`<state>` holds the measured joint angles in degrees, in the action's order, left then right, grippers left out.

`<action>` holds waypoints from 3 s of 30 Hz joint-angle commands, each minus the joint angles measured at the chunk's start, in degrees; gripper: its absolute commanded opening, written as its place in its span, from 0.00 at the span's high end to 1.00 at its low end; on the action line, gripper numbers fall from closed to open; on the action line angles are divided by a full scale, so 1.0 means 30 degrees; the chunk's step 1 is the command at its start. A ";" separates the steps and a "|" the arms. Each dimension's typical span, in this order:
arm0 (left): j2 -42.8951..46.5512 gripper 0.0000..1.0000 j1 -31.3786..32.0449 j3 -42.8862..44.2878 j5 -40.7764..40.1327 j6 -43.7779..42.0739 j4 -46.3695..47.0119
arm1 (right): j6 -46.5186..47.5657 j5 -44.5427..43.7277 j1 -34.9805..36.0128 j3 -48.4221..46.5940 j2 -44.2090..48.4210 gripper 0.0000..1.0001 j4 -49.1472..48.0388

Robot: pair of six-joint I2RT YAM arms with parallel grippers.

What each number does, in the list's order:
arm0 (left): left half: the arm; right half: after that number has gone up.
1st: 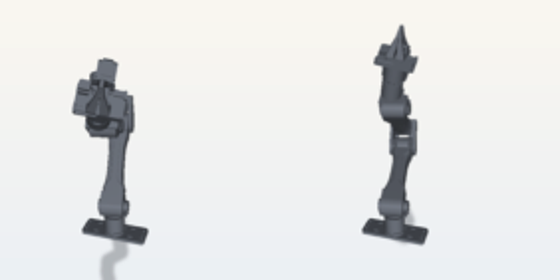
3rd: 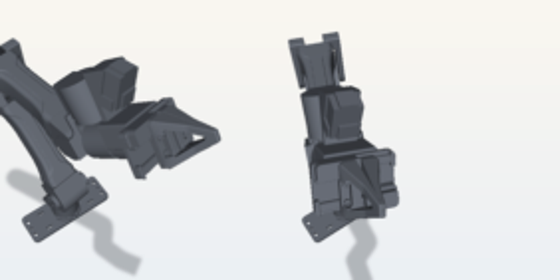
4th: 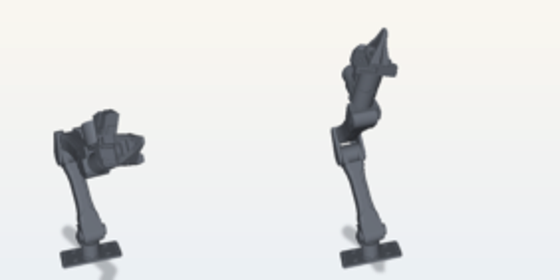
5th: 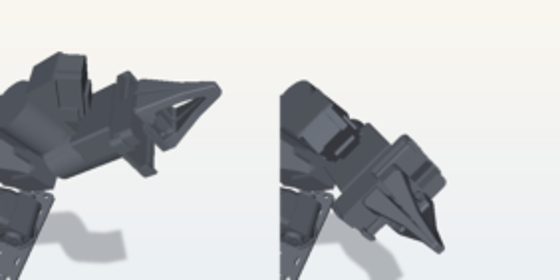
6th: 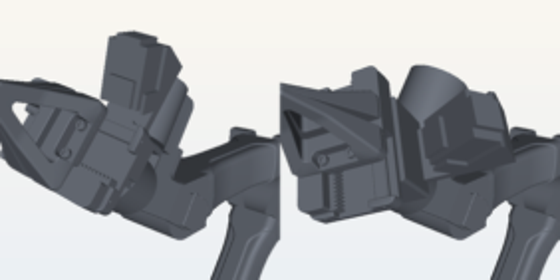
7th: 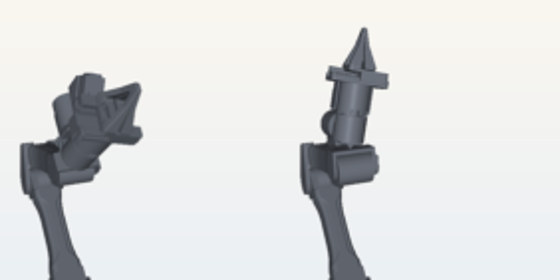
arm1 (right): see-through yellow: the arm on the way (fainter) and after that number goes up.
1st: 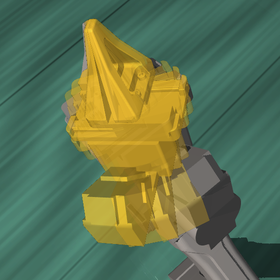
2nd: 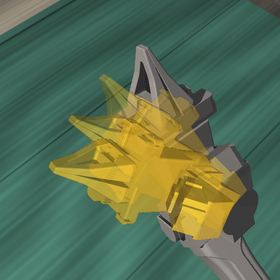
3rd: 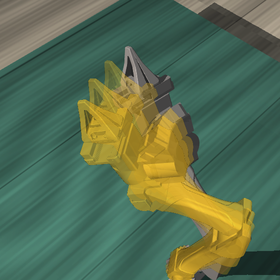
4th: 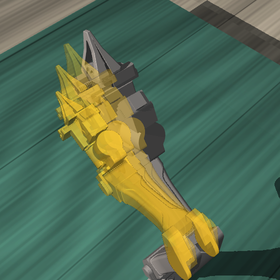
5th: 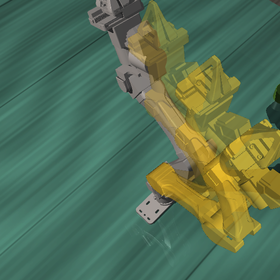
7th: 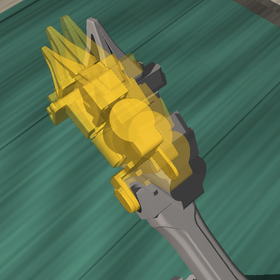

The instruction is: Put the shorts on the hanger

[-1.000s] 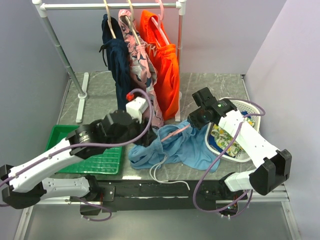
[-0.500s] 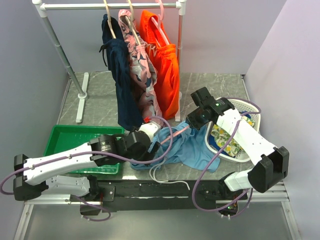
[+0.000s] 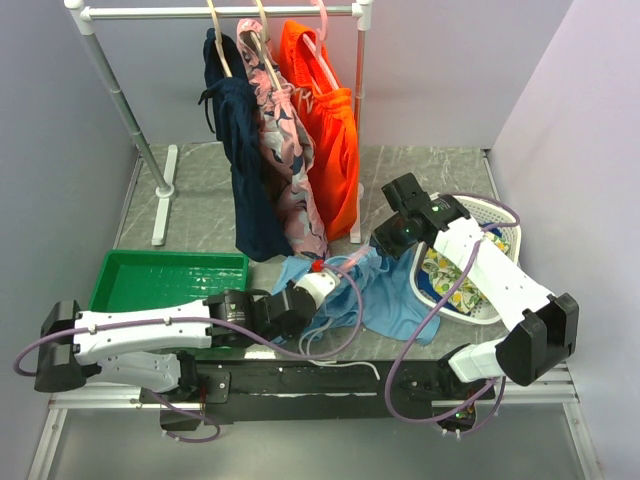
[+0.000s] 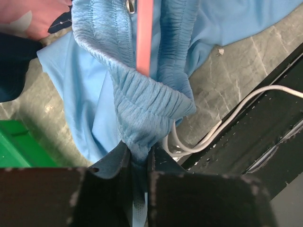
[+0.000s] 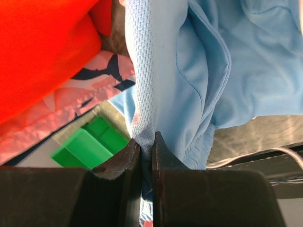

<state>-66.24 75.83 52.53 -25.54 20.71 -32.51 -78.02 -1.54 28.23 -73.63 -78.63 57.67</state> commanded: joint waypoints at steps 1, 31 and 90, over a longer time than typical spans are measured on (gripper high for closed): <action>0.0837 0.99 0.0064 0.0125 -0.1656 0.0069 0.1726 | 0.2445 0.1477 -0.0064 -0.1673 0.0782 0.84 -0.0384; 0.4530 0.99 -0.0024 0.9119 0.0164 0.3175 -0.9317 | 1.7421 -0.8331 1.0245 0.3743 0.9048 0.25 -1.1314; 0.7399 0.99 -0.0024 1.3078 0.0690 0.1441 -1.2571 | 1.9236 -0.7667 0.9781 -0.4375 0.5469 0.13 -1.0430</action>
<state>-46.11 75.83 91.37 -22.52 23.24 -71.40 -23.70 -28.08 58.46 -86.52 -65.45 35.62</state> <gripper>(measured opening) 0.142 0.858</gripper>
